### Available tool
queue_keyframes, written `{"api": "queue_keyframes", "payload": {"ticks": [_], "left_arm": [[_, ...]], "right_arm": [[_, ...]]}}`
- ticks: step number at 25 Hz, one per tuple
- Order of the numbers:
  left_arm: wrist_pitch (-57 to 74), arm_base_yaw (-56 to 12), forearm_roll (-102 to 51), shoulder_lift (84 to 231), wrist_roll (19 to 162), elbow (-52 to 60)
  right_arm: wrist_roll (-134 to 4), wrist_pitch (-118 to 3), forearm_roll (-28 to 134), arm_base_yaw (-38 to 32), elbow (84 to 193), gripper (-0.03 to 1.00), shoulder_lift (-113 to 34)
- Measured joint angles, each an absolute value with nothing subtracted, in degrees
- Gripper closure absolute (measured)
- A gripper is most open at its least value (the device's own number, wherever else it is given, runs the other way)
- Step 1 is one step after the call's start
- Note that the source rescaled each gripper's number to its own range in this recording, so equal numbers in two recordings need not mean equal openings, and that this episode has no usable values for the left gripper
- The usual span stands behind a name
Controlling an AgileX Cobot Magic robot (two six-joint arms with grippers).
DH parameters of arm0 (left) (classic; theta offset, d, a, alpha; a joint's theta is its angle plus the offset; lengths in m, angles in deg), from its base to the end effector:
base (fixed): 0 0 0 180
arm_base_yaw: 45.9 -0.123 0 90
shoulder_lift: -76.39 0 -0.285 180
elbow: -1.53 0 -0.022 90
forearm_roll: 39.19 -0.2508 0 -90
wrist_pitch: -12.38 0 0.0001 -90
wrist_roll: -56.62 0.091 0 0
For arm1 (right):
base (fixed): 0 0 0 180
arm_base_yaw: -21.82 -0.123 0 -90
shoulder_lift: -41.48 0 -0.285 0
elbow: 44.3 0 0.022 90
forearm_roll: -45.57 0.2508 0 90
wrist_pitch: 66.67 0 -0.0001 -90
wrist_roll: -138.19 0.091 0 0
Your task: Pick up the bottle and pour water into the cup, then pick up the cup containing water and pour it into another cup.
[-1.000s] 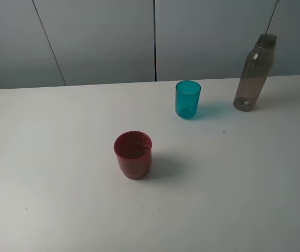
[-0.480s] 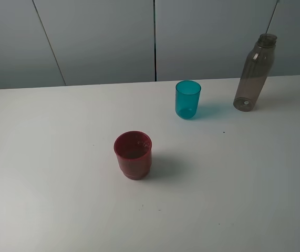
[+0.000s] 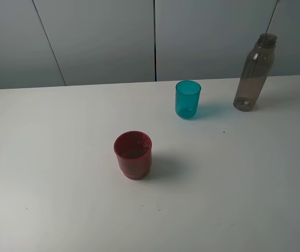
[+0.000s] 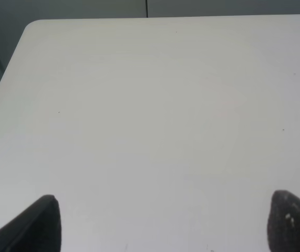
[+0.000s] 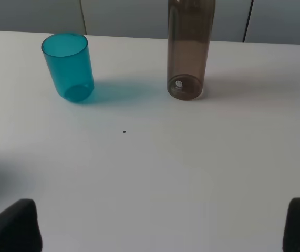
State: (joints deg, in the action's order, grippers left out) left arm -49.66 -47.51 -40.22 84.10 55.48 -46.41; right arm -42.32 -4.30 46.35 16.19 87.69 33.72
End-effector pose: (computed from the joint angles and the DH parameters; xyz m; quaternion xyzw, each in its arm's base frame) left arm -0.0073 0.0012 0.2785 -0.0210 0.8555 0.0111 0.5173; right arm -0.0073 0.0004 0.2778 -0.0463 0.8565 0.0297 0.5132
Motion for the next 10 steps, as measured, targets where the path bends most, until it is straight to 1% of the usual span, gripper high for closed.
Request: {"api": "queue_keyframes", "payload": {"ticks": [10], "left_arm": [[-49.7, -47.5, -40.2, 84.1, 55.5, -46.4]], "right_arm": [[-41.8, -4.3, 46.4, 16.2, 87.7, -0.03, 33.7]]}}
